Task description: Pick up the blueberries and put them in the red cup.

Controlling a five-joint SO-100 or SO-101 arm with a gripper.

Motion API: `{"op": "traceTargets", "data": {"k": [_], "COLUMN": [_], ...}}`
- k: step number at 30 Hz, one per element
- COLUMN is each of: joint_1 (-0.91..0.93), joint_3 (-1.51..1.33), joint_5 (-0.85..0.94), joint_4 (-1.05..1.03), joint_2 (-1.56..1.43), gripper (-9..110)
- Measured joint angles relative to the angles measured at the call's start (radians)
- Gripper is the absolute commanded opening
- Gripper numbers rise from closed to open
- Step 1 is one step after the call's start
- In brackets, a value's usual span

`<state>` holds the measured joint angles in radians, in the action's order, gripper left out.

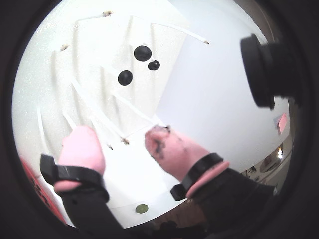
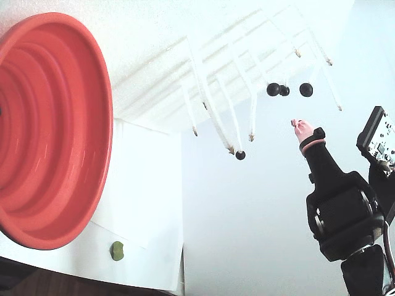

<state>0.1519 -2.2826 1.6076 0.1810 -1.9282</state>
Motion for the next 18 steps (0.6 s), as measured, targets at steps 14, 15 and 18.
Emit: {"op": "traceTargets", "data": {"k": [14,15,18], "joint_1": [0.025,0.025,0.026], "joint_3": [0.166,0.176,0.206], "joint_5": [0.043,0.046,0.054], "joint_4": [0.058,0.063,0.074], "joint_2": [0.175,0.184,0.213], "gripper": [19,19,19]}}
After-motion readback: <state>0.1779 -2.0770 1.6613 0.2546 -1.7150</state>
